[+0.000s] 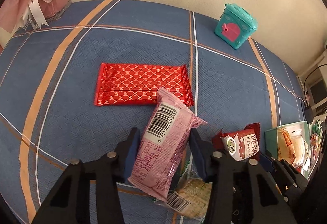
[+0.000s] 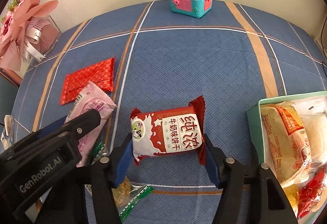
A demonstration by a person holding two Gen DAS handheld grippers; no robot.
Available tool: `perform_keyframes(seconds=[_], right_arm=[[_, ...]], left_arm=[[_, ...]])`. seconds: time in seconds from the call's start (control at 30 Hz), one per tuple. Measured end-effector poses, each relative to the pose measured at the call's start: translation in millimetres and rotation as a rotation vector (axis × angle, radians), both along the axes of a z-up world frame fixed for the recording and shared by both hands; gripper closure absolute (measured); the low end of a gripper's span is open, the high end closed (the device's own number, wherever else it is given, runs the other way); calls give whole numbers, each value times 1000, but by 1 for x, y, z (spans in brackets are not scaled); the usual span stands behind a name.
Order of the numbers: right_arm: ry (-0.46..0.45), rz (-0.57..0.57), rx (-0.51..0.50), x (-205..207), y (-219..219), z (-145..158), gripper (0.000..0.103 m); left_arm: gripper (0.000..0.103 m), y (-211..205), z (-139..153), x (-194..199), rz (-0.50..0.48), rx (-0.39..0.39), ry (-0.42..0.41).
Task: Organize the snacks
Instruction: 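Grasp the red-white milk biscuit pack with the right gripper while the left grasps the pink bread bag, then carry the milk biscuit pack and pink bread bag over the white tray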
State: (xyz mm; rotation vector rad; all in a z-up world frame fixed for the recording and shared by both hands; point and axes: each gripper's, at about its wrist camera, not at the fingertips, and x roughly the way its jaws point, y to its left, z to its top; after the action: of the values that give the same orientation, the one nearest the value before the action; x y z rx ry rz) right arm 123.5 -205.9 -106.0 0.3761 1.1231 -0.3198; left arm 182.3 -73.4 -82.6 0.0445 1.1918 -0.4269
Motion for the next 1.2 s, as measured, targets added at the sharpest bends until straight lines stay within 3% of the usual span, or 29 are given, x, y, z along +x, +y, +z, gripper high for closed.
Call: perform_keyframes(seconds=[0.17, 0.53, 1.2], right_arm=[[2, -2, 3, -3, -1, 2, 39], [-25, 1, 20, -6, 6, 22, 39], [-51, -16, -10, -54, 3, 67, 39]], left_arm=[[63, 3, 7, -2, 7, 5, -13], [63, 4, 36, -12, 9, 2, -57], [63, -9, 94, -59, -15, -2, -129]])
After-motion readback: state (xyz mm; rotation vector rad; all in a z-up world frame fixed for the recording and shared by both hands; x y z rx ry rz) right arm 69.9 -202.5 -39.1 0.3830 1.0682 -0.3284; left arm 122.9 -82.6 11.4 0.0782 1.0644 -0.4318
